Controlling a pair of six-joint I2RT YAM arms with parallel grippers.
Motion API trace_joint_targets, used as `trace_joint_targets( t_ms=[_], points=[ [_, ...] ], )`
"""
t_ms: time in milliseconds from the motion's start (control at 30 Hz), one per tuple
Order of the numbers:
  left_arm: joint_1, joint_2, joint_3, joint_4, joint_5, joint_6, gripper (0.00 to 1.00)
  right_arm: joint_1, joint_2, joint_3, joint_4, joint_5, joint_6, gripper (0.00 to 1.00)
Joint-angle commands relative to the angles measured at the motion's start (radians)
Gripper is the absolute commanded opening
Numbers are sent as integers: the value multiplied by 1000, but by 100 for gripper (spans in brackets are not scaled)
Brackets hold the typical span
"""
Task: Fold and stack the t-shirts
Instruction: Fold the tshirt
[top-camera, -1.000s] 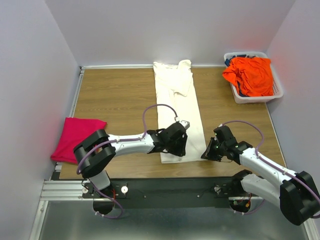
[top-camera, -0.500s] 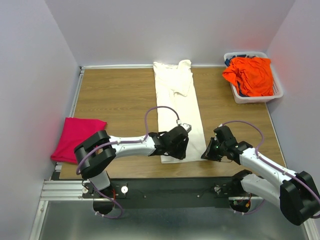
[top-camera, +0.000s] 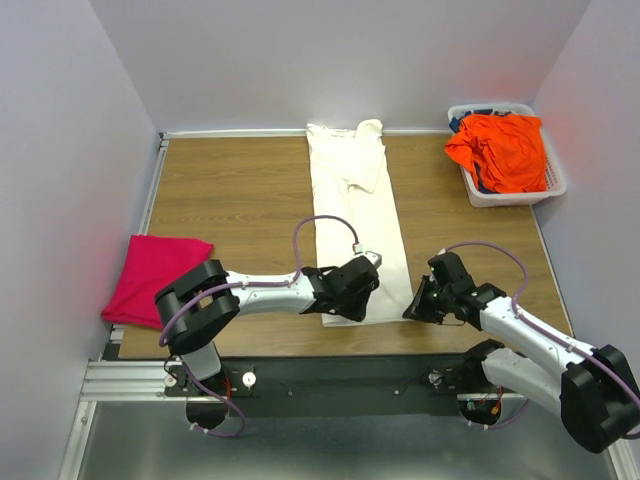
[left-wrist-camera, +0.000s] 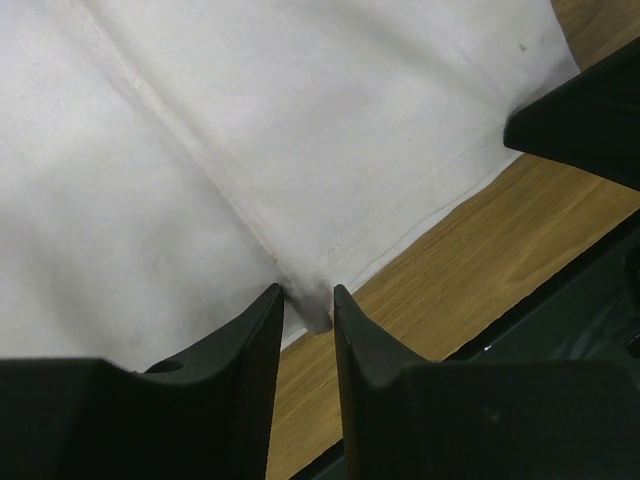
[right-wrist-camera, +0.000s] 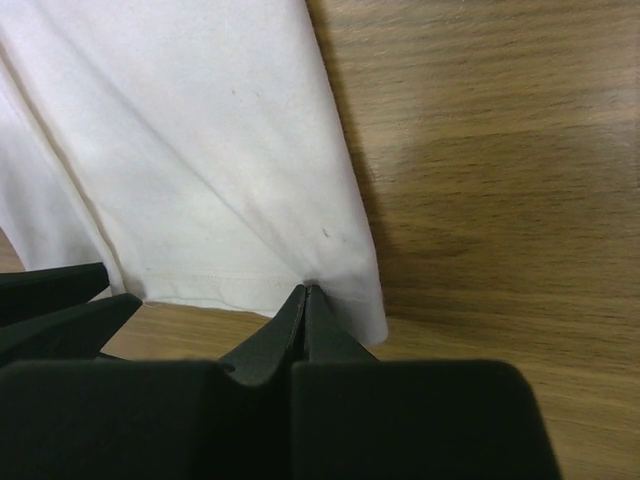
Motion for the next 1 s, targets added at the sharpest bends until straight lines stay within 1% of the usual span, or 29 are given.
trace_joint_targets(
  t_ms=[0, 33, 67, 167, 200, 367, 500, 967],
  points=[
    [-12, 9, 33, -8, -45, -1, 28, 9, -13, -25, -44, 30, 9, 5],
    [-12, 6, 35, -11, -48, -1, 26, 6, -14, -27, -44, 29, 12, 5],
    [-10, 3, 38, -14, -51, 1, 19, 7, -14, -27, -44, 29, 10, 5],
    [-10, -5, 44, -25, -56, 2, 8, 7, -14, -26, -44, 29, 12, 5],
    [-12, -11, 47, -28, -56, 2, 0, 7, -14, -25, -44, 29, 13, 5],
    [-12, -40, 67, -50, -59, 10, 0, 7, -13, -24, -42, 27, 13, 5],
    [-10, -31, 75, -53, -44, 16, 0, 7, -20, -19, -47, 27, 15, 5],
    [-10, -79, 76, -74, -33, 22, 0, 7, -37, -21, -62, 35, 18, 5]
  ],
)
